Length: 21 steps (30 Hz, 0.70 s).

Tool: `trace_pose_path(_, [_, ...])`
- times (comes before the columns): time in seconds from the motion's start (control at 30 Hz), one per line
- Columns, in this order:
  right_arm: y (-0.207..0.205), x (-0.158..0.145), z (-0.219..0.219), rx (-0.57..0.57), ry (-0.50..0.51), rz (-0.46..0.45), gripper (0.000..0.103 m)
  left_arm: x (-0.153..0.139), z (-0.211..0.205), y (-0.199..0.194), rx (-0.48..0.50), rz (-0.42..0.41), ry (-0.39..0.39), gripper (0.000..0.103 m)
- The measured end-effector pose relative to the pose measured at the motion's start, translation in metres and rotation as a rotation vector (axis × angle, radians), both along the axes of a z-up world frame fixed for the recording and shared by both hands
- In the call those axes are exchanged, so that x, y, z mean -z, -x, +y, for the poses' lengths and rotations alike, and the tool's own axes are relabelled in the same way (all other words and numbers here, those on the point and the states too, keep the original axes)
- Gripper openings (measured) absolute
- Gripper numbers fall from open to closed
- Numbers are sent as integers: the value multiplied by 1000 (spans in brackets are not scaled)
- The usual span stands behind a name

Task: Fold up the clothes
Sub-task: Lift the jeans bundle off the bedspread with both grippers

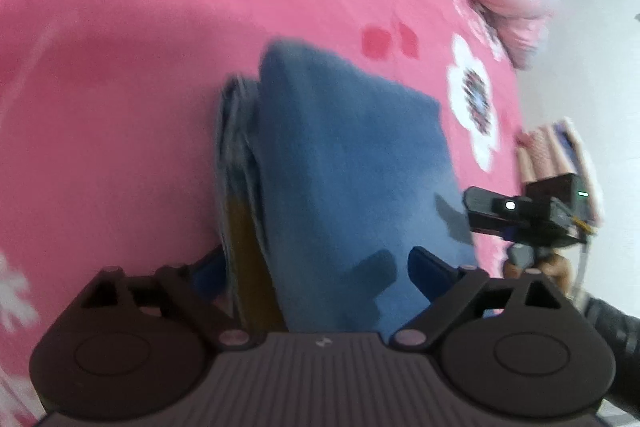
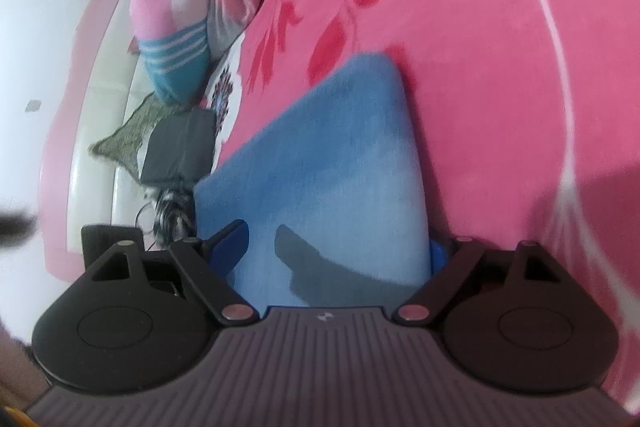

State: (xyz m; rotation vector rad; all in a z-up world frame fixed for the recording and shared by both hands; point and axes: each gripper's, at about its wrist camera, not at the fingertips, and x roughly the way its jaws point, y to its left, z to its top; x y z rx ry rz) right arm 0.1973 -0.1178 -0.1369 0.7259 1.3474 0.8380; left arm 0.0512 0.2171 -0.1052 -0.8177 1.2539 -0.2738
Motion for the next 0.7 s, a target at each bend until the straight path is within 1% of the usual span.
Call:
trace_pose_path(0.1, [7, 1, -5, -17, -25, 42, 84, 5, -4, -8, 17, -10, -5, 91])
trace_pose_path(0.23, [-7, 8, 4, 1, -33, 51, 84, 17, -3, -27, -56, 9, 58, 92])
trace_pose_path(0.3, [-12, 11, 10, 9, -48, 47, 84, 18, -4, -24, -62, -6, 70, 91])
trace_pose_path(0.37, [-11, 10, 11, 3, -57, 35, 84, 18, -5, -16, -52, -13, 81, 86])
trace_pose_path(0.43, [1, 10, 3, -21, -75, 75, 78, 18, -5, -14, -51, -11, 85, 84])
trace_pose_path(0.5, [11, 10, -3, -32, -82, 107, 69, 19, -5, -15, -57, -4, 87, 83])
trace_pose_path(0.57, [15, 11, -5, -23, -73, 114, 67, 21, -6, -18, -66, -1, 80, 83])
trace_pose_path(0.63, [8, 16, 3, -23, -74, 113, 67, 20, -9, -18, -76, -7, 65, 85])
trace_pose_path(0.7, [0, 19, 14, -23, -96, 98, 66, 18, -11, -15, -89, -15, 48, 86])
